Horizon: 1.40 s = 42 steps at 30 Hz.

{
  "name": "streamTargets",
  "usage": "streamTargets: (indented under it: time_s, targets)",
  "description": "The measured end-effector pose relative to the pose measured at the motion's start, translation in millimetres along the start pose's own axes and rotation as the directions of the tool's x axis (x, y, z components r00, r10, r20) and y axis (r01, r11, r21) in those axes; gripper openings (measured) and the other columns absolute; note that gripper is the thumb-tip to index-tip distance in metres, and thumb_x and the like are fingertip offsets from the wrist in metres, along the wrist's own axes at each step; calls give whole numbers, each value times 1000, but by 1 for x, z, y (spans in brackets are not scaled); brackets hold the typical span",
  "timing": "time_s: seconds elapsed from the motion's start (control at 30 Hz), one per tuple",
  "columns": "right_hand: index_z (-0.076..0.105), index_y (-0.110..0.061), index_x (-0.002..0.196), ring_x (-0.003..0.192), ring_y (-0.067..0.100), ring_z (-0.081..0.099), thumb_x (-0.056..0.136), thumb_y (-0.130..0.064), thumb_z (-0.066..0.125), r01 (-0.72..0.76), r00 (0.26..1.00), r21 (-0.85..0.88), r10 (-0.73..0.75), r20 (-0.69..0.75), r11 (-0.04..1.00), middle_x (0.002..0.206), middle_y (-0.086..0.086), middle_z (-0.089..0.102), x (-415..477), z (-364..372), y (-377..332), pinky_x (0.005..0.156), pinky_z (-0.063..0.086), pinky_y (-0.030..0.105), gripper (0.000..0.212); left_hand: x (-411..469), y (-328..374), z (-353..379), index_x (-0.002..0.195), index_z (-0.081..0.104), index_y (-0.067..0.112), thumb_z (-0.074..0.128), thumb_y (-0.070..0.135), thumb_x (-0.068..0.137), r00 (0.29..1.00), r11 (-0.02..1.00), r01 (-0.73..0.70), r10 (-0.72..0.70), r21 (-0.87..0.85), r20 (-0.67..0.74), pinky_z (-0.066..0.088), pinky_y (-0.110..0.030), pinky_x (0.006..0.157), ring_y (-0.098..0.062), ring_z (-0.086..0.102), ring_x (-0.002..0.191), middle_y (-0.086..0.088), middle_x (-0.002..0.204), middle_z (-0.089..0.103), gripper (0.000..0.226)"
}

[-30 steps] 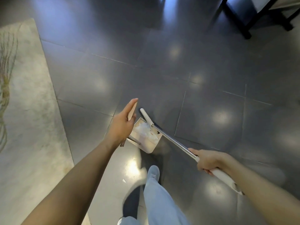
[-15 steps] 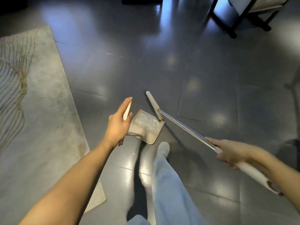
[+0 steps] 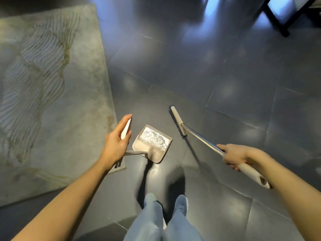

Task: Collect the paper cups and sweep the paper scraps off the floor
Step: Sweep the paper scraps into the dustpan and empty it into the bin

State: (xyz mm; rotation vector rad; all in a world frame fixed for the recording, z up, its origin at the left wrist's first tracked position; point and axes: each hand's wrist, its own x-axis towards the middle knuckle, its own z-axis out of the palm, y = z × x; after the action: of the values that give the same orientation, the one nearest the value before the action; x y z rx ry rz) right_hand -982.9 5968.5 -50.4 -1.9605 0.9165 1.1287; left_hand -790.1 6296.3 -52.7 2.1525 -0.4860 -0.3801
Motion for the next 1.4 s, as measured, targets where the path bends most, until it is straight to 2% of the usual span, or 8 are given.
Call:
streamTargets:
  time_s: [0.17, 0.27, 0.43, 0.5, 0.63, 0.73, 0.93, 1.4]
  targets:
    - [43, -14, 115, 43, 14, 42, 87, 0, 44, -134, 989, 145, 123, 81, 980, 67, 10, 47, 42, 33, 18, 43, 39, 22, 31, -36, -29, -1, 124, 38, 69, 56, 11, 94, 993, 994, 109, -109, -9, -37, 53, -38, 86, -20, 59, 77, 20, 123, 55, 68]
    - [44, -13, 124, 40, 14, 39, 90, 0, 46, -147, 987, 188, 131, 96, 971, 54, 7, 43, 58, 53, 19, 39, 37, 22, 36, -43, -44, 7, 128, 41, 63, 57, 11, 93, 988, 988, 151, -151, -17, -34, 49, -28, 85, -27, 63, 87, 15, 125, 57, 65]
    - [41, -12, 122, 29, 15, 45, 86, 2, 52, -66, 997, 56, 68, -35, 996, 63, 14, 52, 69, 62, -10, 35, 39, 21, 41, -27, -57, 5, 124, 40, 67, 57, 11, 93, 984, 985, 175, -175, -4, -42, 47, -16, 70, -4, 54, 60, 14, 112, 60, 67]
    - [41, -12, 127, 38, 17, 49, 84, 3, 49, -50, 997, -37, 48, -53, 998, 71, 14, 53, 72, 60, -29, 35, 40, 21, 46, -13, -57, 0, 125, 42, 65, 56, 9, 92, 986, 987, 160, -160, -15, -46, 48, -14, 76, -7, 60, 68, 16, 116, 60, 66]
    - [41, -13, 130, 51, 17, 53, 84, 0, 47, 25, 998, -250, -40, -55, 968, 79, 11, 54, 69, 72, -64, 33, 40, 22, 48, 7, -57, 1, 129, 45, 54, 56, 7, 91, 987, 988, 149, -151, -48, -48, 49, -36, 95, -30, 60, 103, 11, 129, 58, 61]
    - [38, -19, 139, 48, 15, 51, 84, 1, 46, 50, 999, -323, -46, 19, 945, 77, 10, 51, 58, 93, -76, 30, 39, 21, 59, 13, -57, 0, 129, 44, 55, 55, 6, 92, 992, 991, 119, -122, -69, -37, 48, -20, 83, -12, 61, 82, 8, 127, 60, 63]
    - [7, -33, 153, 51, 11, 51, 83, 3, 47, 21, 997, -417, 14, 80, 908, 79, 6, 48, 18, 106, -88, 27, 31, 14, 88, 19, -54, -11, 132, 47, 48, 55, 1, 91, 997, 986, 68, -74, -154, -34, 29, 6, 85, 27, 43, 105, 35, 123, 49, 63]
    - [22, -26, 150, 54, 10, 50, 86, -24, 64, 115, 986, -399, -152, -62, 910, 74, -2, 53, 60, -104, -200, 46, 44, 22, 77, 228, 31, -36, 137, 47, 39, 57, 7, 90, 977, 981, -182, 174, -62, -122, 26, 8, 79, 24, 49, 94, 57, 102, 44, 58]
